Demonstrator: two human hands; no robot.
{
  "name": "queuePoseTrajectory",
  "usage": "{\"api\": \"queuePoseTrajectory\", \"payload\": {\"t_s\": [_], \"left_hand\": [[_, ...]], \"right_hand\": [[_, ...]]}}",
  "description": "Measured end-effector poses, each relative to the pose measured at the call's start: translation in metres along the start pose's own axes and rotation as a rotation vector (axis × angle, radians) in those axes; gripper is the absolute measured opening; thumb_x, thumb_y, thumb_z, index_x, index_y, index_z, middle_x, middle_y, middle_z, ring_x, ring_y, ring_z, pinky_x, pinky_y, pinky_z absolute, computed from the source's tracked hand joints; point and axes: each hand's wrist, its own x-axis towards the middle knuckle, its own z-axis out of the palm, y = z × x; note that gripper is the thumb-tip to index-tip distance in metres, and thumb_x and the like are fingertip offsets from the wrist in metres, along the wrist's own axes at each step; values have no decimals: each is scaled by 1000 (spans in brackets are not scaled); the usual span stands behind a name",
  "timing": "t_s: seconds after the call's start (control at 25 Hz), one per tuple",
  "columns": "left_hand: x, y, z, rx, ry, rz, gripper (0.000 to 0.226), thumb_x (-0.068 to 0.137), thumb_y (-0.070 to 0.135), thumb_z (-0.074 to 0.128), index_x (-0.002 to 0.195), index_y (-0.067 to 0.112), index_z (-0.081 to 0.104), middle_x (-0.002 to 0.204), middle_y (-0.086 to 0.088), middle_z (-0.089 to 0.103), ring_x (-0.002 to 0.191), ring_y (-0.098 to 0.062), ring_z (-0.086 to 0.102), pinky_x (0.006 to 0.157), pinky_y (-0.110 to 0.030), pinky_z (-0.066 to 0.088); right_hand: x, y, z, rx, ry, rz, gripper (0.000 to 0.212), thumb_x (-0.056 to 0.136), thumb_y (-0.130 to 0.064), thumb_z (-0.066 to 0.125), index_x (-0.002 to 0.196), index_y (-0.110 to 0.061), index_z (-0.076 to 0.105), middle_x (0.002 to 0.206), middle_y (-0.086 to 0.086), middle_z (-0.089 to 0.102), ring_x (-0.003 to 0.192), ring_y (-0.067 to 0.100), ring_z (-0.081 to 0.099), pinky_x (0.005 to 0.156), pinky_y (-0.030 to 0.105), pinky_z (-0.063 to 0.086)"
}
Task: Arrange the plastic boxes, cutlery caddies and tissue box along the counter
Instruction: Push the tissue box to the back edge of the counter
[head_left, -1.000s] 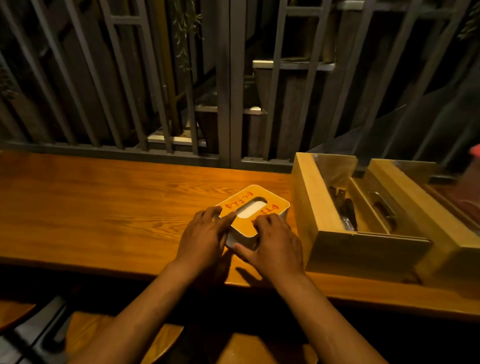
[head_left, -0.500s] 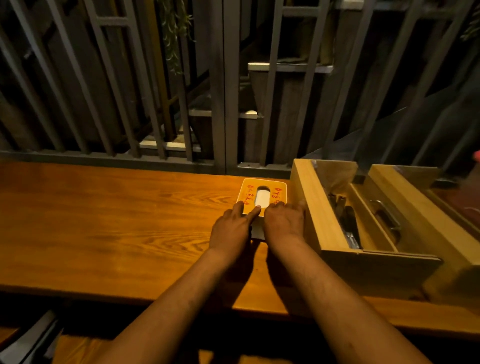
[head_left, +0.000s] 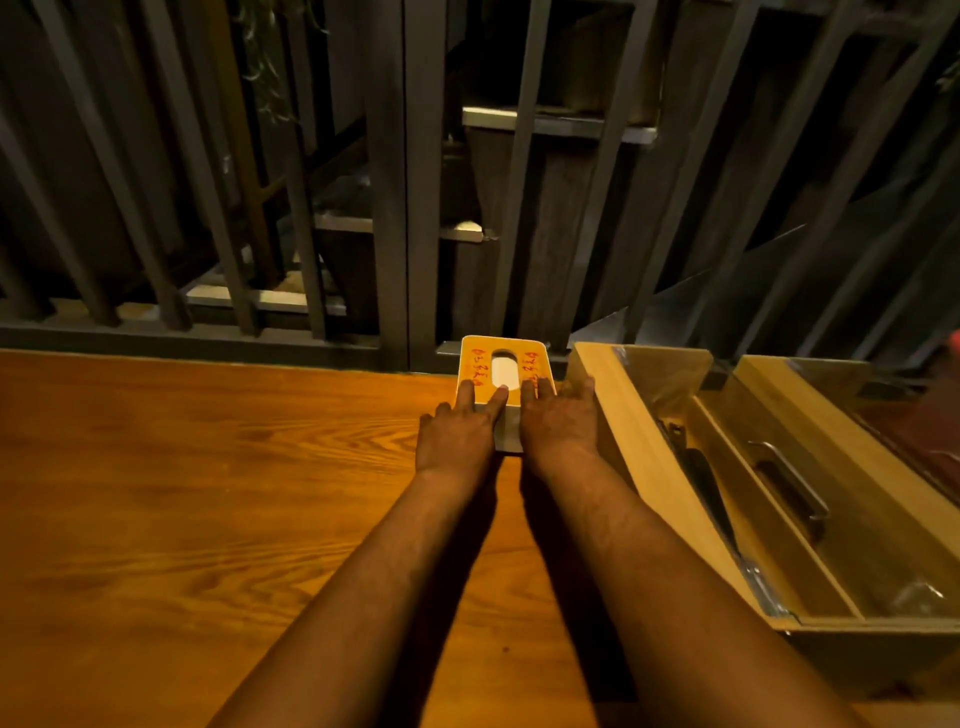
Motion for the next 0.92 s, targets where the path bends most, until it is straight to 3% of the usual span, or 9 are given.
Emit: {"api": "queuePoseTrajectory", "payload": {"t_s": [0.32, 0.6, 0.92], "left_hand": [[35, -3, 7, -3, -4, 16, 84, 89, 39, 64, 152, 38, 8, 152, -15, 23, 122, -37, 50, 96, -50, 47], [39, -2, 8, 6, -14, 16, 85, 90, 38, 64, 152, 38, 6, 154, -16, 21, 121, -36, 52, 97, -51, 48], [52, -2, 8, -4, -22, 13, 85, 90, 34, 64, 152, 37, 6, 153, -16, 21, 120, -36, 53, 98, -51, 47]], "right_hand": [[39, 3, 9, -60, 14, 18, 85, 90, -50, 52, 152, -15, 5, 158, 11, 25, 139, 45, 31, 112, 66, 8], [43, 4, 15, -29, 23, 7, 89, 89, -50, 52, 152, -15, -1, 161, 9, 16, 134, 37, 42, 109, 70, 0], [54, 4, 13, -14, 1, 30, 90, 90, -47, 53, 152, -15, -2, 162, 7, 11, 131, 35, 47, 106, 74, 1]]}}
